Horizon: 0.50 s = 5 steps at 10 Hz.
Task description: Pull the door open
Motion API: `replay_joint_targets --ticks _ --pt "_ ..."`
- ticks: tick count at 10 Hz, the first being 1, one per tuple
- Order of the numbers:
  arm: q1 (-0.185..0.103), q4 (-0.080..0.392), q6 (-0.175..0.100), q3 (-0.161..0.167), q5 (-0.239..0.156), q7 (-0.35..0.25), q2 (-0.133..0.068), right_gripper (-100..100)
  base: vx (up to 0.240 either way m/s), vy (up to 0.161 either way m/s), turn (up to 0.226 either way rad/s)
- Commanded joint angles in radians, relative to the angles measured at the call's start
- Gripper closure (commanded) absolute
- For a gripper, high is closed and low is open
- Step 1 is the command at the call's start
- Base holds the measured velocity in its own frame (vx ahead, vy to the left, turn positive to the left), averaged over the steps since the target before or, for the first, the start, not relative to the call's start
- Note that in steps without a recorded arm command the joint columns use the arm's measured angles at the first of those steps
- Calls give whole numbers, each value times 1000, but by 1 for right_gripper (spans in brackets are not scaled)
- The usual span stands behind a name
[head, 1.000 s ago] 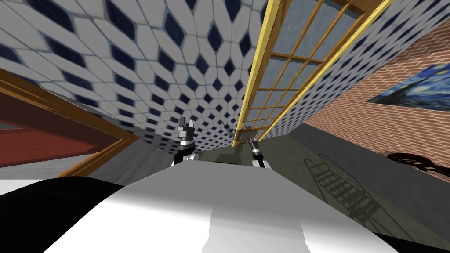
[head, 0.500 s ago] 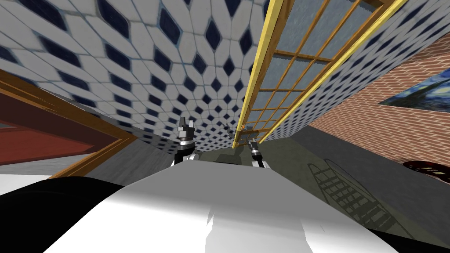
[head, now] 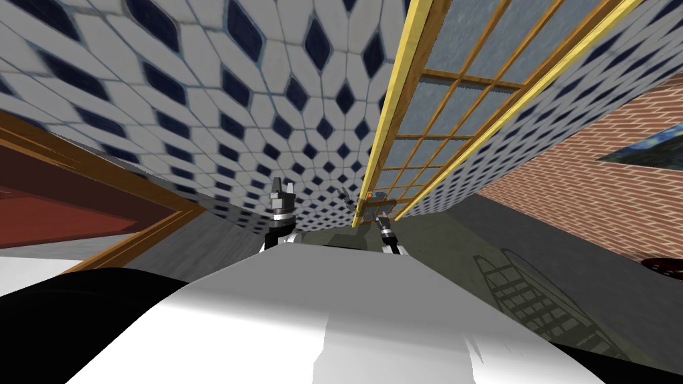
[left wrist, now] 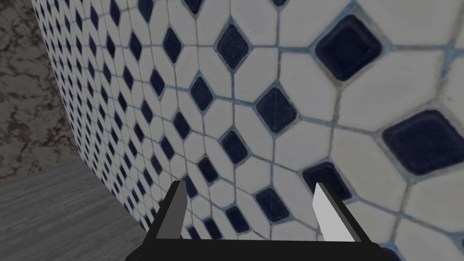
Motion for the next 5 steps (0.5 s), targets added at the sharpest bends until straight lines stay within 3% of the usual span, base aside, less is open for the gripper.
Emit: replay_joint_targets --ticks 1,5 --pt "-12 37 -8 -1 8 24 -3 -100 74 -54 51" --pt "-39 121 -28 -5 23 74 -10 -100 75 -48 44"
